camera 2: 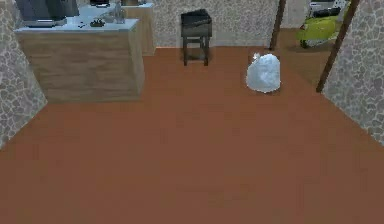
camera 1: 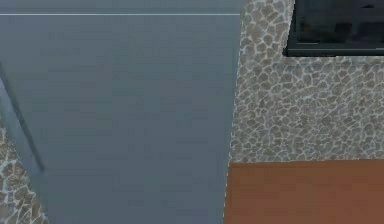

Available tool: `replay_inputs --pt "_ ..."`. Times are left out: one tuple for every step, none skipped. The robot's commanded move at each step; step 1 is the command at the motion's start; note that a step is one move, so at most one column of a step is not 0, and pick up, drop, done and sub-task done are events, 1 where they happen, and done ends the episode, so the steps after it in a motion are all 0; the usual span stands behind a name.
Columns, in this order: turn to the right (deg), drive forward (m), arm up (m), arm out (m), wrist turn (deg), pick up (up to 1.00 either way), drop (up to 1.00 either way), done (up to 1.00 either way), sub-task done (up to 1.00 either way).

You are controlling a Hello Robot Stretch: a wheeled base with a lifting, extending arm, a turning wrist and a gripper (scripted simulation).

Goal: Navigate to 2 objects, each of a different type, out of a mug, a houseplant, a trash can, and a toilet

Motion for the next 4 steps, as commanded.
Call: replay_inputs --pt "-45.0 0.0 0.0 0.0 0.0 0.0 0.0 0.0 0.0" --pt "-36.0 0.0 0.0 0.0 0.0 0.0 0.0 0.0 0.0" --pt "0.0 0.15 0.0 0.0 0.0 0.0 0.0 0.0 0.0" --pt "-45.0 0.0 0.0 0.0 0.0 0.0 0.0 0.0 0.0"
